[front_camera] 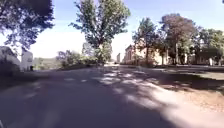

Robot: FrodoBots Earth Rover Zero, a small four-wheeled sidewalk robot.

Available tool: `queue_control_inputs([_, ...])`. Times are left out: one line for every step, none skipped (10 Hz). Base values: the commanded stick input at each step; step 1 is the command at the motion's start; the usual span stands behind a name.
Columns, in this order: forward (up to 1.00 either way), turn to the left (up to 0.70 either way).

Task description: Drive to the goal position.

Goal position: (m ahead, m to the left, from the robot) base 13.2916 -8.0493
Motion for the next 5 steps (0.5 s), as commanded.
queue_control_inputs([0.70, 0.00])
queue_control_inputs([0.70, 0.00])
queue_control_inputs([0.70, 0.00])
queue_control_inputs([0.70, 0.00])
queue_control_inputs([0.70, 0.00])
